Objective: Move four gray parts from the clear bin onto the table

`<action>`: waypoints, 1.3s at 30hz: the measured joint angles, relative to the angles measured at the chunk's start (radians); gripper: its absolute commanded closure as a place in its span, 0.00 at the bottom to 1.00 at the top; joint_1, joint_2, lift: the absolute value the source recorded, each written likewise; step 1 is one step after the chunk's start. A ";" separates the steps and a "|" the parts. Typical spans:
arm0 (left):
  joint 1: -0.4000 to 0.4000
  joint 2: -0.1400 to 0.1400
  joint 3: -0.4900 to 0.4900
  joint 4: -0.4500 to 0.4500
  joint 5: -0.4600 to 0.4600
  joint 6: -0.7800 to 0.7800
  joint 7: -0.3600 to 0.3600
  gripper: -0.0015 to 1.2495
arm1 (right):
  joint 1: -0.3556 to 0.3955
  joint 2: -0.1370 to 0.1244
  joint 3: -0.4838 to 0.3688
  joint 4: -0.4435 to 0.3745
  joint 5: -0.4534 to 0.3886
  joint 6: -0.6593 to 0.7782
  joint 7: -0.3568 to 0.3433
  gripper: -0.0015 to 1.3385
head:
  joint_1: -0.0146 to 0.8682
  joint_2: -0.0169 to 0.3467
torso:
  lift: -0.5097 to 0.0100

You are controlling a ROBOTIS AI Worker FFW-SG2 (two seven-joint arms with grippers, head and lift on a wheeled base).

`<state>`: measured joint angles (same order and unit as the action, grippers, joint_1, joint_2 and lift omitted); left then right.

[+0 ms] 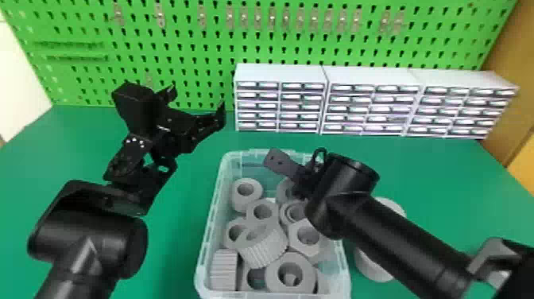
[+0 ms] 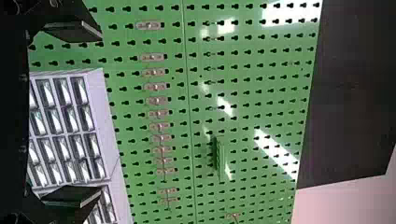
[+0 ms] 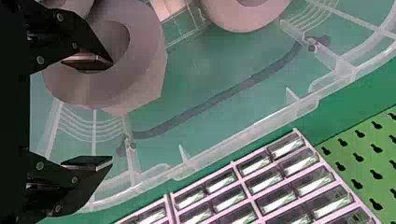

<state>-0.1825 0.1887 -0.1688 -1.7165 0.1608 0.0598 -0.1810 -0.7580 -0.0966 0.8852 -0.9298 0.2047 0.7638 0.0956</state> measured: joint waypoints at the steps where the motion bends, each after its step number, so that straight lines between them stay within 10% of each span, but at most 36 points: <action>1: 0.000 0.000 0.000 0.000 0.000 0.000 0.000 0.10 | -0.001 -0.001 0.000 0.001 0.000 0.000 -0.001 0.39 | 0.78 0.14 | 0.89; 6: -0.001 0.000 0.000 0.000 0.000 0.000 0.000 0.10 | -0.001 -0.001 0.000 0.003 0.001 0.000 -0.002 0.49 | 0.78 0.14 | 0.89; 12: -0.002 0.000 0.000 0.001 0.000 0.000 0.000 0.10 | -0.001 -0.002 0.016 0.004 0.005 0.000 -0.010 0.89 | 0.78 0.14 | 0.89; 39: 0.015 0.000 0.006 0.002 0.001 0.000 -0.006 0.10 | 0.021 0.002 0.002 -0.136 0.073 0.000 -0.026 0.89 | 0.78 0.14 | 0.89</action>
<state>-0.1674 0.1887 -0.1628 -1.7150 0.1613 0.0598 -0.1872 -0.7375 -0.0950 0.8867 -1.0660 0.2782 0.7638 0.0696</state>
